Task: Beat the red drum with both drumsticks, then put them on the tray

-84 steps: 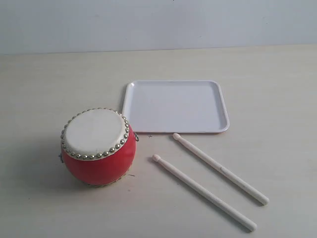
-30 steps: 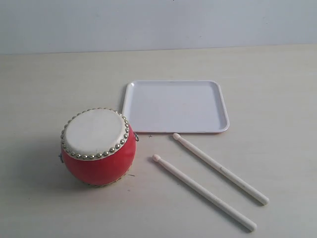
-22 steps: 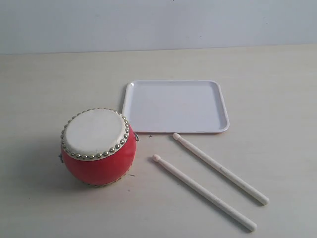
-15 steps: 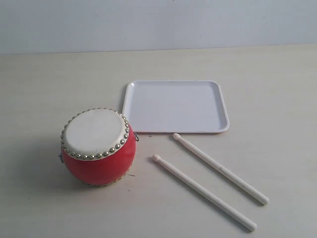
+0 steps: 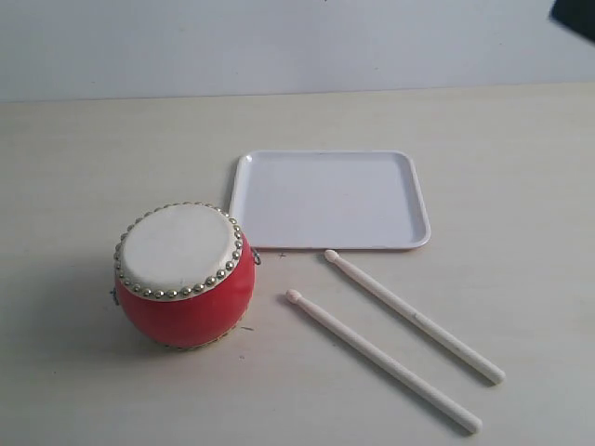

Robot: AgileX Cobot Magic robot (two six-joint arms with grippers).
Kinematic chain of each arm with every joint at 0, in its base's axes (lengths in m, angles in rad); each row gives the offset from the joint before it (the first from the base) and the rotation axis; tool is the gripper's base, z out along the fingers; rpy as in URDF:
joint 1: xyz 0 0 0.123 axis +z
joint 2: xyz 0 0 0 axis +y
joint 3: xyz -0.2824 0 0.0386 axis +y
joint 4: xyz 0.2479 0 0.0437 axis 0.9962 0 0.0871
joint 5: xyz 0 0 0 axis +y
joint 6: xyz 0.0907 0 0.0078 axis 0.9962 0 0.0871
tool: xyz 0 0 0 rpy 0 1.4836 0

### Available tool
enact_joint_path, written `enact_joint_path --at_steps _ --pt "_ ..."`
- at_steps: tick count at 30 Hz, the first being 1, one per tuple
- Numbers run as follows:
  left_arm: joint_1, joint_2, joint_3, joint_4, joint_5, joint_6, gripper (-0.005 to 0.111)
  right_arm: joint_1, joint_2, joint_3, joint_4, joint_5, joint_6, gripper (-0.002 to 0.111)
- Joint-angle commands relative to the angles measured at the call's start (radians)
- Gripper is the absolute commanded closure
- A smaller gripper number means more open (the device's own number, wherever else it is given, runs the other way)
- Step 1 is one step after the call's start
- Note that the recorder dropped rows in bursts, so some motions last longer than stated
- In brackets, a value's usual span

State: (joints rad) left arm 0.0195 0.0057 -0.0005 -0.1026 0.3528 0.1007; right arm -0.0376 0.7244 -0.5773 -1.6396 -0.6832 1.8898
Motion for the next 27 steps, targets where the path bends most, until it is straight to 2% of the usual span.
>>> enact_joint_path --at_steps 1,13,19,23,27 --pt "0.001 -0.006 0.0 -0.005 -0.001 0.003 0.107 -0.004 0.151 -0.039 -0.105 -0.132 0.098 0.108" --pt "0.001 -0.006 0.0 -0.005 -0.001 0.003 0.107 0.016 0.362 -0.039 -0.105 -0.222 0.04 0.108" --pt "0.001 -0.006 0.0 -0.005 -0.001 0.003 0.107 0.138 0.486 -0.039 -0.105 -0.225 -0.024 0.108" --pt "0.001 -0.006 0.0 -0.005 -0.001 0.003 0.107 0.236 0.575 -0.039 -0.105 -0.099 -0.031 0.108" --pt "0.001 -0.006 0.0 -0.005 -0.001 0.003 0.107 0.303 0.656 -0.039 -0.105 -0.064 -0.07 0.108"
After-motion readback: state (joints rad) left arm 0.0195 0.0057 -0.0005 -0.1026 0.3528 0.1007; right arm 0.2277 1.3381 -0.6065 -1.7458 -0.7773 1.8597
